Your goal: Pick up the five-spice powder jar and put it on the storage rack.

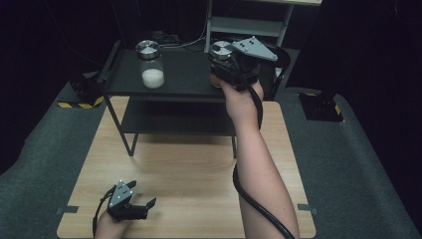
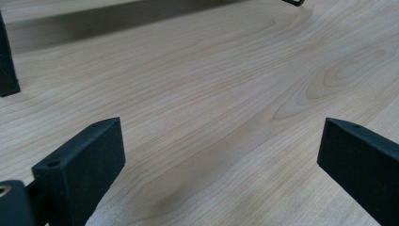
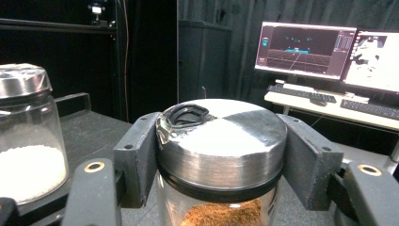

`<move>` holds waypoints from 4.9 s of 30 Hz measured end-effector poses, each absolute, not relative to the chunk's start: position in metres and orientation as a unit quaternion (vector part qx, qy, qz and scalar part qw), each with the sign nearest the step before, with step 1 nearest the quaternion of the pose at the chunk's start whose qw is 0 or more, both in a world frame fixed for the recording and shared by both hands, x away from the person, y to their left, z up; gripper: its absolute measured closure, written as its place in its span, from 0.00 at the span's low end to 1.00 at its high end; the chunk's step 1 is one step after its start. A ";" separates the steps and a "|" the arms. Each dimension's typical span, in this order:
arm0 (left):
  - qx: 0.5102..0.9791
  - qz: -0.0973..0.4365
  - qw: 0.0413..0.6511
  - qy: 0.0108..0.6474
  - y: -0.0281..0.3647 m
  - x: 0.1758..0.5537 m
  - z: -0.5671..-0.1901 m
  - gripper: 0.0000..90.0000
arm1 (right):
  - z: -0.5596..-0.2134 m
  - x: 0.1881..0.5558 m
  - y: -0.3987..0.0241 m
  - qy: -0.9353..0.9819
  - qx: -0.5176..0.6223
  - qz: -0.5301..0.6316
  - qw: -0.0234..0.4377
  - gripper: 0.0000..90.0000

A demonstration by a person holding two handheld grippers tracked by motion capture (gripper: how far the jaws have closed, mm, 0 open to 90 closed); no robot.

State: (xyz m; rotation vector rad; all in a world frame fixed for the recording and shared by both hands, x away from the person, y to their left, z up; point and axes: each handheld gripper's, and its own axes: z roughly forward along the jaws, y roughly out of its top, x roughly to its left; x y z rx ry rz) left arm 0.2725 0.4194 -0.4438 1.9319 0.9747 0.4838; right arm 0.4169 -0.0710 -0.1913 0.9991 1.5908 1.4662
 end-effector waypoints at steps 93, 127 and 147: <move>0.785 0.202 0.441 0.386 0.416 0.271 -0.443 0.02 | -0.235 0.343 -0.095 0.650 0.352 0.587 0.330 0.00; 0.787 0.204 0.437 0.383 0.415 0.270 -0.443 0.02 | -0.324 0.302 -0.111 0.708 0.361 0.537 0.282 0.00; 0.790 0.208 0.433 0.382 0.412 0.269 -0.442 0.02 | -0.395 0.288 -0.128 0.722 0.406 0.507 0.240 0.00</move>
